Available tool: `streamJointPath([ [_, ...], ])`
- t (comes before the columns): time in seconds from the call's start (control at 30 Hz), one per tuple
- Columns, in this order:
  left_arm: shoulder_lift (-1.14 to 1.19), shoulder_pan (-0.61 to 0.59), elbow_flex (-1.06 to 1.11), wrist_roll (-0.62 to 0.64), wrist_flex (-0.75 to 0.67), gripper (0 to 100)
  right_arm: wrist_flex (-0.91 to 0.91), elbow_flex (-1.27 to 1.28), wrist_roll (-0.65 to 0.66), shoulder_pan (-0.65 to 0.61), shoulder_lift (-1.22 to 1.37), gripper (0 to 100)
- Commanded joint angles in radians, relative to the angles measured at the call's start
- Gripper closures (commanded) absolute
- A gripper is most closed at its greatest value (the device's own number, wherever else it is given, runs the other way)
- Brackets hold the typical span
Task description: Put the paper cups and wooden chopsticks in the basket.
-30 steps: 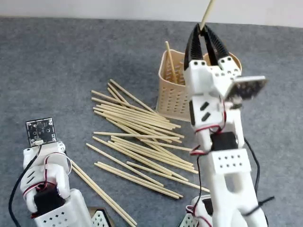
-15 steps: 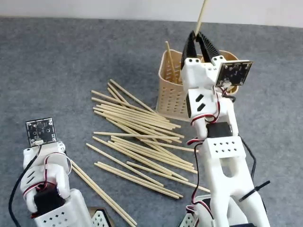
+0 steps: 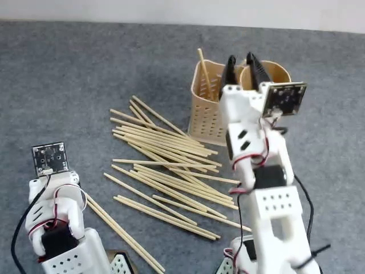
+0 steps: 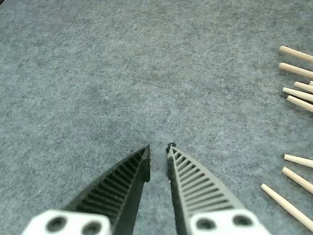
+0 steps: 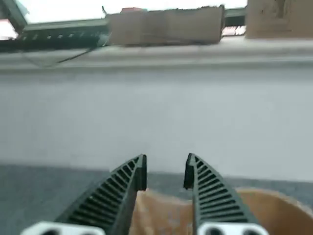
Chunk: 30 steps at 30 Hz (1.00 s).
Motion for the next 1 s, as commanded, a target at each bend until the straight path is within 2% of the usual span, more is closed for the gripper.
streamJointPath([
  [0.0, -0.008, -0.016, -0.015, 0.005, -0.021, 92, 0.294, -0.013, 0.012, -0.099, -0.134, 86.8],
  [0.17, -0.008, -0.016, -0.015, 0.005, -0.021, 92, 0.601, -0.007, 0.014, -0.263, -0.216, 86.8],
  [0.27, -0.008, -0.016, -0.015, 0.005, -0.021, 92, 0.704, -0.004, 0.014, -0.355, -0.217, 86.8],
  [0.47, -0.008, -0.016, -0.015, 0.005, -0.023, 92, 0.740, 0.096, 0.043, -0.533, -0.159, 86.8],
  [0.7, -0.008, -0.016, -0.013, 0.005, -0.023, 92, 0.737, 0.125, 0.051, -0.716, 0.099, 86.8],
  [0.97, -0.008, -0.016, -0.013, 0.005, -0.023, 92, 0.651, 0.010, 0.097, -0.771, 0.390, 86.8],
])
